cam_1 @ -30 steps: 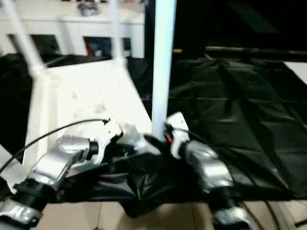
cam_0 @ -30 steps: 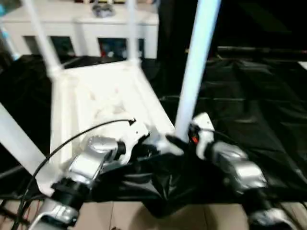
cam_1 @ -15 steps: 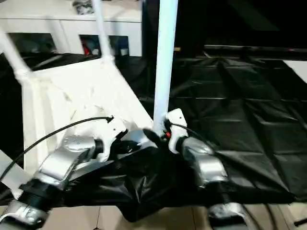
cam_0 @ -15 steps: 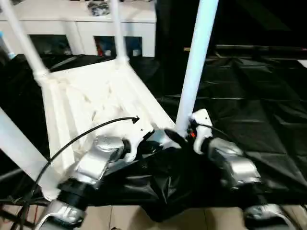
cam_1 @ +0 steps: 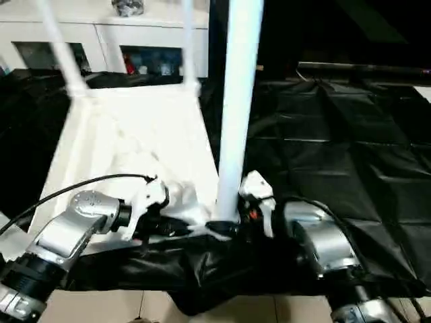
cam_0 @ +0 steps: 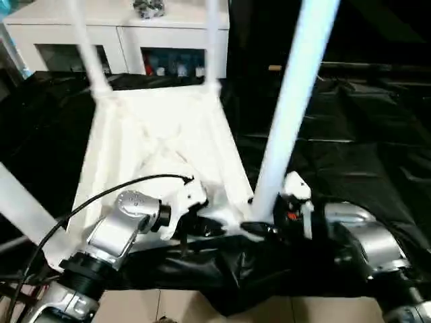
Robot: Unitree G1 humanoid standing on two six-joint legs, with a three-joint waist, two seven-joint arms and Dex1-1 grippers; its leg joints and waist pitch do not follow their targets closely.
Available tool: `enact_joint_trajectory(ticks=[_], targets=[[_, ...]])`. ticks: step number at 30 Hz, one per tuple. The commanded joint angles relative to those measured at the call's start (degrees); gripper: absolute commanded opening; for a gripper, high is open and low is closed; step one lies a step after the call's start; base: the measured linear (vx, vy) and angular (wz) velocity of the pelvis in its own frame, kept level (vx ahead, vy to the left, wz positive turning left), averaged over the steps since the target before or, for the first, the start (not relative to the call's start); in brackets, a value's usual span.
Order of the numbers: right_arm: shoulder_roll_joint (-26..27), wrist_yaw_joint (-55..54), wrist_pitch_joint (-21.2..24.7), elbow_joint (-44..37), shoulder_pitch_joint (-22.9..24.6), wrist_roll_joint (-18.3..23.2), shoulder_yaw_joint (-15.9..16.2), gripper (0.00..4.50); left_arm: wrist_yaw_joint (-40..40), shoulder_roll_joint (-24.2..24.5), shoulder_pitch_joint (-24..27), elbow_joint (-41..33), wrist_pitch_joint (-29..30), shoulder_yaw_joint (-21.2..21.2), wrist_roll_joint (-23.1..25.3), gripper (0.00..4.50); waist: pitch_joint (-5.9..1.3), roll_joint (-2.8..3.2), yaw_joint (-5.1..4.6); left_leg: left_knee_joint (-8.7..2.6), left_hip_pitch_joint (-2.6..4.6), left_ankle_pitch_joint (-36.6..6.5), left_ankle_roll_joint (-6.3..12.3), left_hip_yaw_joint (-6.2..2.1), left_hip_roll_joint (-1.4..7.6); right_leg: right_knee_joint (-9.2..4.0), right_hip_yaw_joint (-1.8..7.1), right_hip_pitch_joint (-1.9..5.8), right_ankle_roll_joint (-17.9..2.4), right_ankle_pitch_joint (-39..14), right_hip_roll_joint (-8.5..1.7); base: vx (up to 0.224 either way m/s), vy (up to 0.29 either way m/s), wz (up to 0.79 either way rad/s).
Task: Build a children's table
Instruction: Rotate leg to tighten
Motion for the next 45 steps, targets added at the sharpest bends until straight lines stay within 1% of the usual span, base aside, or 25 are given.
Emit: enact_joint_trajectory(ticks=[1,5,6,9,10,12,13,15,16,17,21,22,23,27,28,29,33,35,36,38,39,40,41,43,45], targets=[[1.5,2.3,1.3,-0.9,1.0,0.5,4.6,3.03,-0.9,-1.4,-0.9,-0.6,-1.0,-1.7,-2.0,0.00,-2.33,-0.23,-0.24,-4.16,1.26,-15.0,1.47,-1.17,3.02,-4.22,1.37,1.30,-13.3,-10.1,-2.32,0.000,0.000,0.00],[2.3,1.9,1.5,-1.1,0.9,0.7,4.3,2.75,0.4,-1.8,-1.0,0.6,-1.3,-1.3,-1.4,0.00,-2.52,-0.31,-0.24,-3.97,1.09,-13.1,1.83,-1.14,2.91,-3.88,1.32,1.48,-13.7,-6.3,-2.24,0.000,0.000,0.00],[2.5,1.6,1.4,-1.0,0.9,0.7,4.2,2.73,1.4,-2.2,-1.1,0.9,-1.3,-1.0,-1.1,0.00,-2.48,-0.49,-0.27,-3.95,1.04,-13.0,2.02,-1.11,2.88,-3.90,1.32,1.50,-13.8,-6.2,-2.23,0.000,0.000,0.00],[3.4,0.3,1.5,-0.9,1.2,0.5,3.8,2.72,3.4,-3.2,-1.4,1.4,-0.6,0.0,-1.2,0.00,-2.38,-0.40,-0.18,-4.01,1.13,-13.6,2.07,-1.11,2.93,-4.03,1.35,1.43,-13.9,-7.7,-2.35,0.000,0.000,0.00],[6.2,-5.3,2.8,1.4,0.7,-0.1,2.1,2.72,7.4,-5.2,-2.0,2.0,0.5,1.7,-1.2,0.00,-2.37,-0.49,-0.21,-4.03,1.12,-13.8,2.01,-1.09,2.92,-4.07,1.35,1.44,-13.8,-8.2,-2.33,0.000,0.000,0.00],[8.2,-9.7,3.3,3.5,0.1,-0.8,1.0,2.71,9.5,-6.4,-2.3,2.5,1.3,2.4,-1.0,0.00,-2.09,-0.82,-0.47,-4.40,1.11,-16.2,0.68,-1.28,2.85,-4.57,1.32,1.31,-12.5,-14.5,-2.54,0.000,0.000,0.00],[9.2,-12.2,3.4,4.7,-0.3,-1.3,0.4,2.71,10.5,-7.0,-2.4,2.5,1.8,2.7,-1.0,0.00,-1.97,-0.65,-0.66,-4.44,1.35,-17.8,-0.31,-1.29,2.83,-4.85,1.45,0.81,-11.7,-17.9,-2.60,0.000,0.000,0.00],[11.9,-18.8,2.1,8.4,-1.5,-3.0,-0.9,2.70,13.4,-8.7,-2.7,2.7,3.7,3.2,-0.7,0.00,-1.97,-0.64,-1.05,-4.67,1.01,-19.0,-1.43,-1.65,2.76,-5.00,1.36,0.98,-10.1,-21.6,-2.73,0.000,0.000,0.00],[13.4,-22.3,1.5,10.6,-2.2,-3.7,-1.7,2.70,15.3,-9.9,-2.9,3.0,4.7,3.4,-0.4,0.00,-1.84,-0.62,-1.25,-4.78,0.96,-19.6,-1.71,-1.69,2.73,-5.18,1.35,0.86,-9.7,-22.5,-2.69,0.000,0.000,0.00],[14.6,-24.7,1.1,12.4,-2.9,-4.1,-2.2,2.70,16.6,-10.9,-3.1,3.4,5.3,3.6,-0.2,0.00,-1.77,-0.67,-1.86,-4.72,1.27,-22.3,-2.53,-1.89,2.59,-5.58,1.27,0.42,-8.5,-26.4,-2.73,0.000,0.000,0.00],[18.7,-32.8,0.0,16.9,-5.4,-6.2,-3.3,2.70,22.0,-14.2,-4.1,6.6,6.2,3.5,1.8,0.00,-1.84,-0.56,-2.25,-4.98,1.17,-23.5,-2.63,-2.17,2.49,-6.01,1.16,0.35,-7.0,-27.5,-2.59,0.000,0.000,0.00],[18.7,-32.8,0.0,16.9,-5.4,-6.2,-3.3,2.70,22.0,-14.2,-4.1,6.6,6.2,3.5,1.8,0.00,-1.91,-0.51,-2.22,-4.96,1.29,-23.5,-2.65,-2.14,2.54,-6.04,1.18,0.27,-7.0,-27.0,-2.57,0.000,0.000,0.00],[19.6,-33.2,-1.1,17.7,-5.8,-6.9,-3.0,3.26,23.2,-14.9,-4.2,6.9,6.5,3.2,2.5,0.00,-1.97,-0.63,-2.10,-4.98,1.24,-23.2,-2.20,-2.00,2.59,-6.04,1.28,0.23,-7.2,-24.7,-2.49,0.000,0.000,0.00],[20.1,-31.3,-0.5,16.9,-5.3,-5.1,-3.9,3.60,22.2,-14.4,-3.6,5.3,6.1,3.0,2.0,0.00,-2.03,-0.51,-2.02,-5.03,1.22,-22.9,-1.53,-1.85,2.61,-5.86,1.39,0.25,-8.1,-21.6,-2.31,0.000,0.000,0.00],[19.5,-30.3,-1.3,16.0,-5.1,-5.1,-3.5,3.60,20.6,-13.4,-3.2,4.5,4.8,2.7,1.8,0.00,-2.01,-0.27,-1.94,-5.05,1.31,-23.0,-1.49,-1.83,2.61,-5.90,1.39,0.22,-8.2,-21.2,-2.30,0.000,0.000,0.00],[19.2,-30.0,-1.9,15.8,-5.0,-5.3,-3.3,3.84,20.1,-13.1,-3.1,4.4,4.5,2.6,1.8,0.00,-2.05,-0.42,-2.06,-5.00,1.23,-22.9,-1.45,-1.75,2.60,-5.79,1.42,0.27,-8.5,-20.4,-2.25,0.000,0.000,0.00],[16.4,-23.4,-5.2,12.5,-3.8,-4.5,-2.0,3.89,15.5,-10.7,-2.6,3.9,1.5,1.8,1.1,0.00,-2.21,-0.63,-1.86,-4.87,1.10,-21.2,-0.62,-1.62,2.68,-5.60,1.48,0.52,-8.9,-17.7,-2.29,0.000,0.000,0.00],[13.2,-15.1,-5.9,8.3,-2.2,-2.3,-0.9,3.89,11.0,-8.2,-2.2,2.7,0.2,0.7,0.4,0.00,-2.25,-0.46,-1.40,-4.61,1.20,-19.9,1.03,-1.38,2.79,-5.54,1.58,0.64,-9.7,-15.7,-2.28,0.000,0.000,0.00],[11.1,-10.5,-5.7,6.3,-1.4,-1.2,-0.1,3.89,8.1,-6.8,-1.9,1.7,-0.7,0.3,-0.3,0.00,-2.34,-0.41,-1.44,-4.62,0.96,-18.9,1.22,-1.42,2.79,-5.27,1.57,0.92,-10.0,-14.4,-2.32,0.000,0.000,0.00],[9.6,-7.5,-5.3,5.0,-0.9,-0.5,0.5,3.89,6.2,-5.9,-1.7,1.1,-1.1,0.0,-0.7,0.00,-2.69,-0.27,-1.11,-4.19,0.88,-13.2,3.17,-1.21,2.83,-4.38,1.40,1.26,-12.3,-5.7,-2.05,0.052,-0.015,0.02],[7.9,-4.5,-4.9,3.9,-0.4,0.1,1.1,3.89,4.7,-4.9,-1.6,0.7,-1.2,-0.4,-0.9,0.00,-2.69,-0.27,-1.11,-4.19,0.88,-13.2,3.17,-1.21,2.83,-4.38,1.40,1.26,-12.3,-5.7,-2.05,0.051,-0.011,0.01],[6.3,-2.0,-4.5,3.2,0.0,0.3,1.7,3.89,3.5,-4.2,-1.7,0.5,-1.2,-0.6,-1.0,0.00,-2.90,-0.10,-0.70,-3.76,0.98,-9.9,4.36,-1.08,2.75,-3.71,1.18,1.56,-14.4,0.3,-1.91,0.000,0.000,0.00],[5.3,-0.4,-4.4,2.8,0.2,0.3,2.1,3.89,2.8,-3.7,-1.7,0.4,-1.3,-0.7,-1.0,0.00,-3.05,-0.07,-0.28,-3.43,1.07,-7.6,5.36,-0.96,2.79,-3.30,1.17,1.65,-15.4,4.2,-1.96,0.000,0.000,0.00],[3.0,2.8,-3.9,2.4,0.7,0.1,3.1,3.89,1.5,-2.5,-2.0,0.8,-1.7,-1.0,-0.7,0.00,-2.99,-0.01,0.10,-3.26,1.00,-6.3,6.31,-0.88,2.77,-3.10,0.99,1.72,-16.4,6.2,-1.88,0.000,0.000,0.00],[1.5,5.3,-3.1,2.9,0.9,-0.1,3.8,3.74,0.2,-1.4,-2.3,1.5,-2.2,-1.4,-0.4,0.00,-2.87,-0.08,0.36,-3.35,1.00,-7.2,6.25,-0.83,2.86,-3.12,0.93,1.75,-16.6,5.0,-1.94,0.000,0.000,0.00]])
